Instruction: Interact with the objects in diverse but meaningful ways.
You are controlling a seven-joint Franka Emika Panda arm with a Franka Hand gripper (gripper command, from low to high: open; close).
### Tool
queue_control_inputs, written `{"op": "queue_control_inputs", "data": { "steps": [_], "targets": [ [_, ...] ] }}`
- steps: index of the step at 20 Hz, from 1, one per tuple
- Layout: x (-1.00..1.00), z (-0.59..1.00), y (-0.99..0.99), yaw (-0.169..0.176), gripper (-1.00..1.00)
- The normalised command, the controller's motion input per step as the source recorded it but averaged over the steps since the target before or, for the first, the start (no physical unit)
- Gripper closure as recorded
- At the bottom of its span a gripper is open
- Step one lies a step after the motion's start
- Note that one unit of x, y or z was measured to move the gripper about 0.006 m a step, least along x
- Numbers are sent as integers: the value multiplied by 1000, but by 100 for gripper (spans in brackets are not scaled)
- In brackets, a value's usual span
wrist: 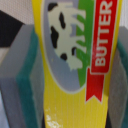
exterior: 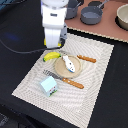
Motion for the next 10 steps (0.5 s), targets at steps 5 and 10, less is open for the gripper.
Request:
{"op": "queue_control_inputs", "data": {
  "steps": [5, 10],
  "targets": [
    [-650, -111, -750, -7, 100],
    [-546, -94, -762, -27, 100]
  ]
}}
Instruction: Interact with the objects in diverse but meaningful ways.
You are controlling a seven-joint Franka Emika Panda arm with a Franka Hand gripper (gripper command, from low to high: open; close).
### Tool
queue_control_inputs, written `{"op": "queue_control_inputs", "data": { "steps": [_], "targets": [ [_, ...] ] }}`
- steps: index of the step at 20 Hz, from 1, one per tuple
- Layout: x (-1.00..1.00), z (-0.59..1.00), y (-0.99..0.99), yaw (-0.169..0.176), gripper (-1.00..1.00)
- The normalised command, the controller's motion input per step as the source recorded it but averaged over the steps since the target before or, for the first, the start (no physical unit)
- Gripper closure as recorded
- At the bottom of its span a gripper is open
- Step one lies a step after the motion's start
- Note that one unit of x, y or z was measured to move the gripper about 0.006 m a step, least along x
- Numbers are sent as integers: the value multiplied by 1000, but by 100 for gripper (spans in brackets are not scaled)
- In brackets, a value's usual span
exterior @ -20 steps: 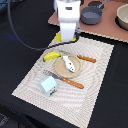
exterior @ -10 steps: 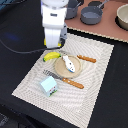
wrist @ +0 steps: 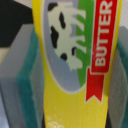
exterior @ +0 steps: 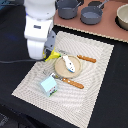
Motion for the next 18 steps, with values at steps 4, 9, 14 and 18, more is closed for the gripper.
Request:
{"op": "queue_control_inputs", "data": {
  "steps": [4, 9, 14, 18],
  "targets": [
    [-308, -49, -726, -72, 100],
    [0, 0, -525, -95, 100],
    [0, -54, -395, -86, 100],
    [9, -66, -207, -19, 100]
  ]
}}
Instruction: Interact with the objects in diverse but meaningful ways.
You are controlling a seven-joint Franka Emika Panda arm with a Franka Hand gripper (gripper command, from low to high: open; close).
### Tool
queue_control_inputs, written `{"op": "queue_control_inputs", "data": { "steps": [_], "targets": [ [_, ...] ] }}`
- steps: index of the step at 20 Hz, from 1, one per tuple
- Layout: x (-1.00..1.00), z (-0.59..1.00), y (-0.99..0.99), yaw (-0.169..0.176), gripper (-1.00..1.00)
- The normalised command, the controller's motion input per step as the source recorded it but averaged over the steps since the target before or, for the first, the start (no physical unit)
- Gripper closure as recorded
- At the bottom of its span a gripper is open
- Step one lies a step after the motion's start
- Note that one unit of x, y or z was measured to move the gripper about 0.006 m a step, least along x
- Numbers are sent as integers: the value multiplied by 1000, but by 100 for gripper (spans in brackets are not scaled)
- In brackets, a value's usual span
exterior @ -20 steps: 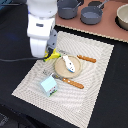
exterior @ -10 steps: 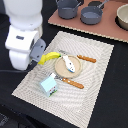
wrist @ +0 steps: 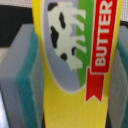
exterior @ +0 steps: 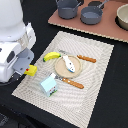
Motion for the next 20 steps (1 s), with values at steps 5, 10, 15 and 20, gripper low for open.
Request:
{"op": "queue_control_inputs", "data": {
  "steps": [5, 10, 15, 20],
  "targets": [
    [0, -242, -237, -4, 100],
    [-3, -382, -252, 0, 100],
    [-13, -404, -225, 0, 100],
    [103, 71, -47, -1, -100]
  ]
}}
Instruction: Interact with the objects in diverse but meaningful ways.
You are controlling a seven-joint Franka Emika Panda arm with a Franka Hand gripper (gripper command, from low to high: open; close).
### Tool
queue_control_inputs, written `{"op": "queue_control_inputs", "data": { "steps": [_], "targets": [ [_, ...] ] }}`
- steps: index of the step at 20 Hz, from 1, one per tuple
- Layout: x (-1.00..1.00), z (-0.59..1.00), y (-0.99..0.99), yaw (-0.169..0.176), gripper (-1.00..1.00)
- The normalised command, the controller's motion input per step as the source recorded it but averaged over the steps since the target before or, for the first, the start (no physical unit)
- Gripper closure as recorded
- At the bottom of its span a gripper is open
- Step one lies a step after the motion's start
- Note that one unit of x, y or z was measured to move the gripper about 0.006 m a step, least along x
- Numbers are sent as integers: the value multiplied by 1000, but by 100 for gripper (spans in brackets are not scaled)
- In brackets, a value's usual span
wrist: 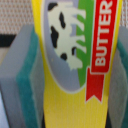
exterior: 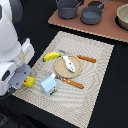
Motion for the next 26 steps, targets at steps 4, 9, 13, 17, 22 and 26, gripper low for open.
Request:
{"op": "queue_control_inputs", "data": {
  "steps": [4, 9, 13, 17, 22, 26],
  "targets": [
    [257, 482, 89, -14, -100],
    [178, 500, 111, 11, -100],
    [219, 343, 481, 73, -100],
    [214, 106, 656, 125, -100],
    [11, -97, 612, 134, -100],
    [-244, -146, 566, 104, -100]
  ]
}}
